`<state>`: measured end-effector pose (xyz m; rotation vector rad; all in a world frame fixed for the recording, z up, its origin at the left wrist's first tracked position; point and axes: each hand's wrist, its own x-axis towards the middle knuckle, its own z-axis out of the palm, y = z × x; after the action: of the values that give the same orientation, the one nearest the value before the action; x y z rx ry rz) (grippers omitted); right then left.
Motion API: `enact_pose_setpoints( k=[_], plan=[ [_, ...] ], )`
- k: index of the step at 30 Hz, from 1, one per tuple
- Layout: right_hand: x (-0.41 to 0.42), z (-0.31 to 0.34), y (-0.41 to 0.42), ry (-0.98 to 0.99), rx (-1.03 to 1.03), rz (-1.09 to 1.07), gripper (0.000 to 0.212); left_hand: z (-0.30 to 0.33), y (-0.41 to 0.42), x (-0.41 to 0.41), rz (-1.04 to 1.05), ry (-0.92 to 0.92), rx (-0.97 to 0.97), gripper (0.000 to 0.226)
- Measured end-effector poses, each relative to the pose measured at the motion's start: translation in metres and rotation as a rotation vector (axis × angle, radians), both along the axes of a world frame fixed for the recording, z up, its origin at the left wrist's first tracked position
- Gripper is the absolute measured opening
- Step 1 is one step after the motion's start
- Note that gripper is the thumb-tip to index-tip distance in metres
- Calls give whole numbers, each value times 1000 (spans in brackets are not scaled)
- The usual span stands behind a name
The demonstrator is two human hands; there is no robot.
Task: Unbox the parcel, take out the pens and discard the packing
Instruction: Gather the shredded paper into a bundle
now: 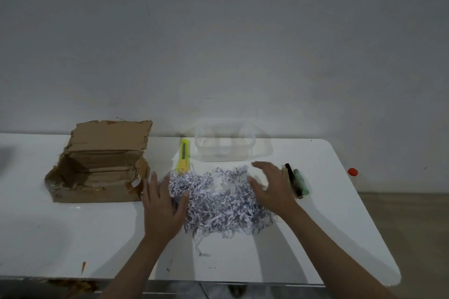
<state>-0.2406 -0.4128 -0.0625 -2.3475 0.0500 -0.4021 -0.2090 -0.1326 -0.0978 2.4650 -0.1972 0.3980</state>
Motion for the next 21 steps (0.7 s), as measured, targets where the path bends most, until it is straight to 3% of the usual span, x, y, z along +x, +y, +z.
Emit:
enact_pose_setpoints(
  k=[3,8,12,15,17,21],
  plan=[
    [25,-3,9,296,-64,147,62,-1,-3,5,18,98,54,90],
    [35,-10,15,490,31,232,77,0,-5,1,-48,140,63,83],
    [13,-6,26,467,91,299,74,-4,-3,-10,-199,155,-43,60],
    [-2,3,23,272,140,223,61,5,0,-18,-149,77,-77,60],
    [-12,5,14,155,183,156,70,11,6,-19,-94,30,-82,66],
    [-38,-6,4,148,137,142,92,7,22,-14,-13,91,-103,82]
  ],
)
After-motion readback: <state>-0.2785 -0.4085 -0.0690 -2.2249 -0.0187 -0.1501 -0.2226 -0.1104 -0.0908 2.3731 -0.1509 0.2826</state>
